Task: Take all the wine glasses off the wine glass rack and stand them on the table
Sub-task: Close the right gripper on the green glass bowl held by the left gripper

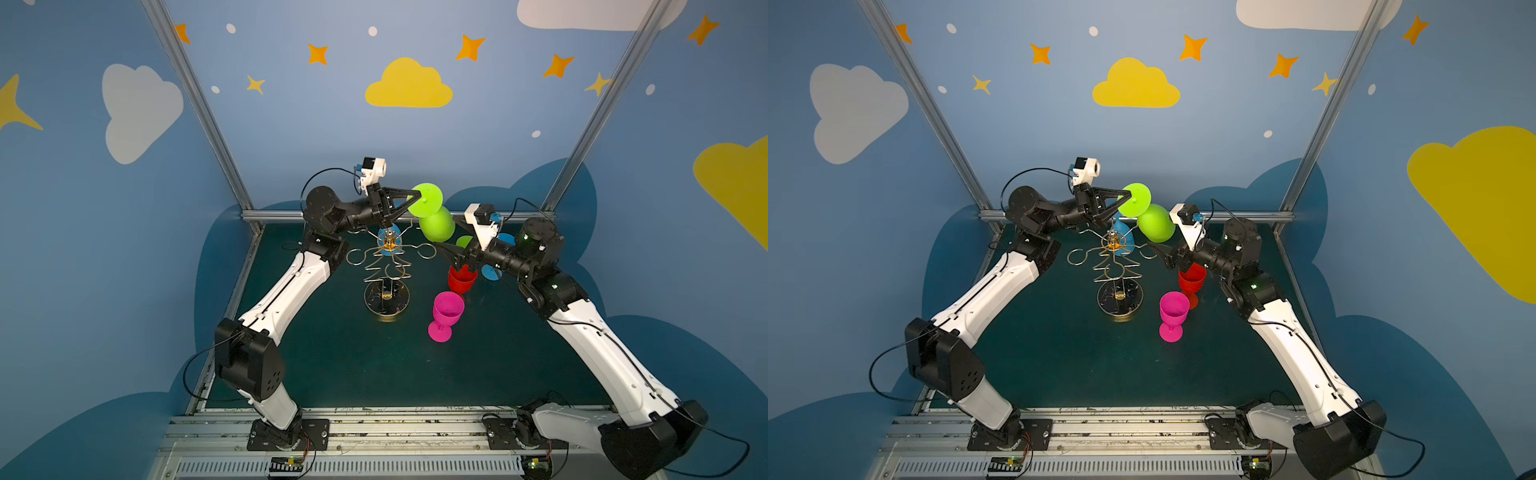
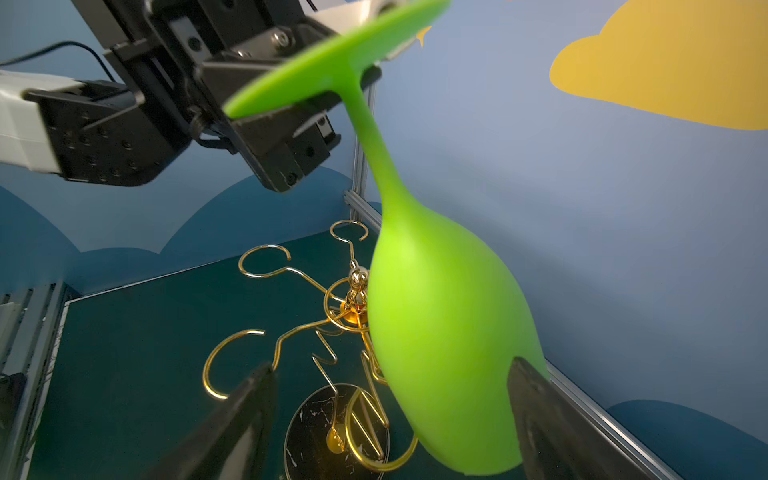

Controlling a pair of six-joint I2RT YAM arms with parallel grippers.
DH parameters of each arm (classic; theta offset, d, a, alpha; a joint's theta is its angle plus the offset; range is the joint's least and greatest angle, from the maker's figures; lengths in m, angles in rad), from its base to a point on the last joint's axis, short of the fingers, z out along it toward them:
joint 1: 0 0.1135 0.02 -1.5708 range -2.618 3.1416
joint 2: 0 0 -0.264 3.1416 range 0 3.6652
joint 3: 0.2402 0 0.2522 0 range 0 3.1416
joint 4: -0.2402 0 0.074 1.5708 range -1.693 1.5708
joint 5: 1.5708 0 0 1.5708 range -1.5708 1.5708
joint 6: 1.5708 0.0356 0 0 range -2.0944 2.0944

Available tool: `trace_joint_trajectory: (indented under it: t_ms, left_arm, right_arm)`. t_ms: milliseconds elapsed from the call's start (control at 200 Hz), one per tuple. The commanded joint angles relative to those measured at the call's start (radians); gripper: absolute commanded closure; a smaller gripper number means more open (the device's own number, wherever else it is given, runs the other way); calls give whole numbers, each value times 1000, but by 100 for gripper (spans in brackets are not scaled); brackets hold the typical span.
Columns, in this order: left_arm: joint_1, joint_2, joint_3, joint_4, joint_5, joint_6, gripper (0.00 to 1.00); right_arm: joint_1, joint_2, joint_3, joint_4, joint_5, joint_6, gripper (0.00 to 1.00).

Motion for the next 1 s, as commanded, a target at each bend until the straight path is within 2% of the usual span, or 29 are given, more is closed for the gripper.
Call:
trace_joint_trajectory:
  t_ms: [0, 365, 461, 781, 901, 996]
  left_arm:
    - [-1, -31, -16, 21, -3, 37, 97]
    - [-11, -66, -36, 18, 22, 34, 97]
    - [-12, -75, -36, 16, 28, 29, 97]
    - [-13, -82, -42, 65, 48, -26, 97]
    - [-12, -87, -42, 61, 54, -19, 97]
    - [-8, -88, -43, 48, 58, -1, 96]
  right_arm:
    - [18, 25, 39, 36, 17, -38, 14]
    - [74, 66, 36, 131, 158, -87, 13]
    - [83, 81, 52, 119, 163, -122, 13]
    - [93, 124, 66, 129, 174, -109, 14]
    - [96, 120, 71, 121, 174, -102, 19]
    - [100, 109, 73, 106, 177, -101, 27]
